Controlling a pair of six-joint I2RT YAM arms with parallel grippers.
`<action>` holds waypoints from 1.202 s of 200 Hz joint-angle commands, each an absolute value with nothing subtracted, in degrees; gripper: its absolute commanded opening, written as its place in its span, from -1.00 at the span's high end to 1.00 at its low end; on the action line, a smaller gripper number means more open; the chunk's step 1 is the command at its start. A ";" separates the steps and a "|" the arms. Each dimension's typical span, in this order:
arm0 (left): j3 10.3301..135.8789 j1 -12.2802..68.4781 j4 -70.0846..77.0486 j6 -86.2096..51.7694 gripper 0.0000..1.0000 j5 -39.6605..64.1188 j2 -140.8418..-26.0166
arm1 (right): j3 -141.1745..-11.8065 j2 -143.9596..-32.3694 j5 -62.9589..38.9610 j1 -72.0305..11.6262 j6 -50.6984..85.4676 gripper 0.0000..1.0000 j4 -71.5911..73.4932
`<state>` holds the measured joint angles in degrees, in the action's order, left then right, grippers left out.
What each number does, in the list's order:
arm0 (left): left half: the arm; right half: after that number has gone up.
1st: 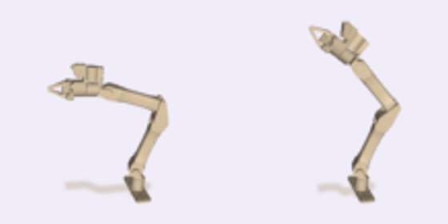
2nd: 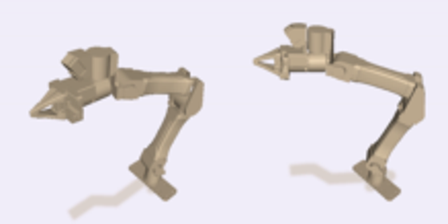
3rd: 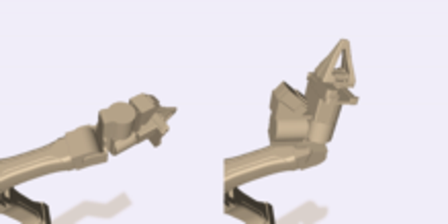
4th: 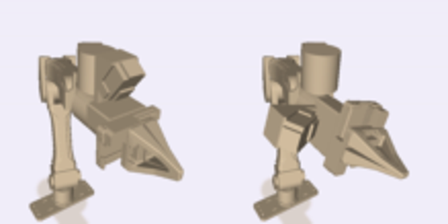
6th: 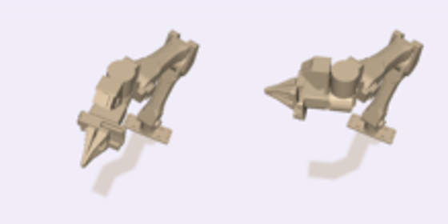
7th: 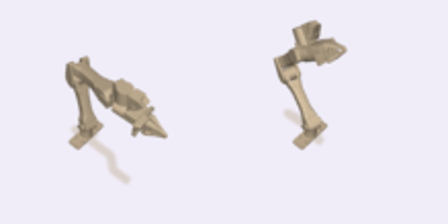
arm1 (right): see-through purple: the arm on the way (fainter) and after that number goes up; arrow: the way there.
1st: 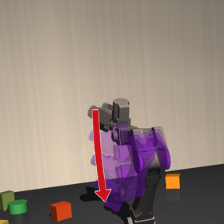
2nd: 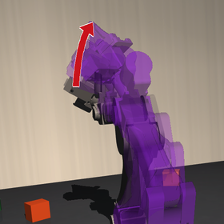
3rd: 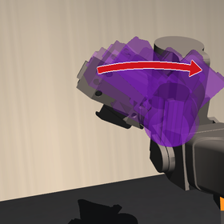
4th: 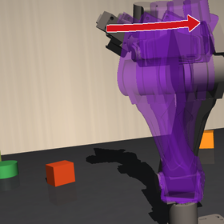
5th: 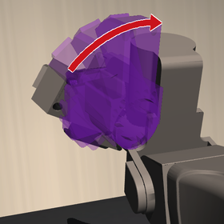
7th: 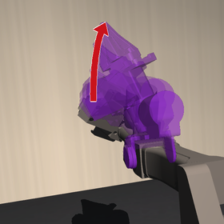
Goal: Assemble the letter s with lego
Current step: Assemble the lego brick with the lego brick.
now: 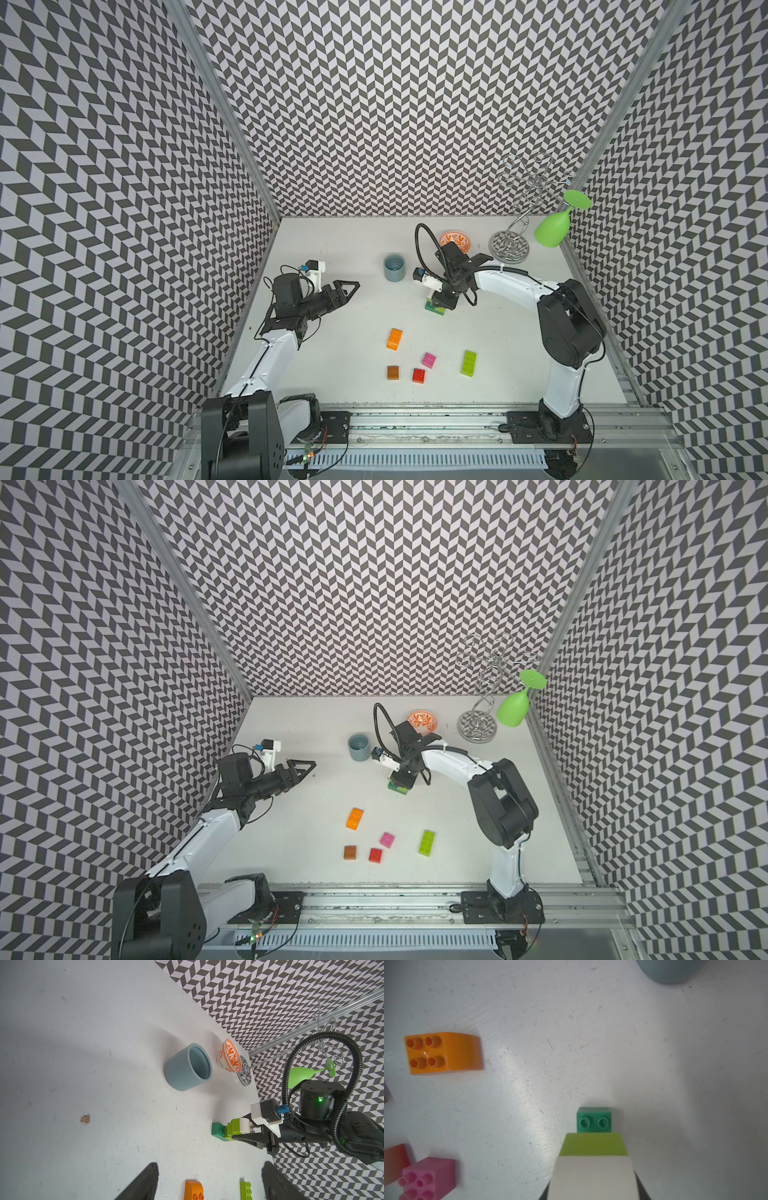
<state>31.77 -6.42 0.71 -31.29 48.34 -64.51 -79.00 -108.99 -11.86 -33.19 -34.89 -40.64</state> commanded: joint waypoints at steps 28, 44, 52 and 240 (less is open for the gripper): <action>32.43 -6.77 0.41 -30.15 -0.59 48.96 -64.41 | -79.47 -109.13 -13.12 -34.48 -36.12 1.00 -44.04; 32.42 -6.77 0.43 -30.23 -0.59 48.82 -64.42 | -81.44 -108.79 -12.53 -36.84 -37.70 1.00 -44.94; 32.36 -6.77 0.45 -30.28 -0.59 48.87 -64.42 | -82.44 -108.87 -12.40 -38.08 -38.51 1.00 -45.37; 32.50 -6.86 0.01 -30.06 -0.61 48.16 -64.73 | -85.12 -111.54 -11.28 -45.17 -42.05 -0.04 -45.35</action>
<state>31.77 -6.42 0.69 -31.09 48.29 -64.51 -84.66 -112.36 -11.60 -44.86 -41.43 -45.82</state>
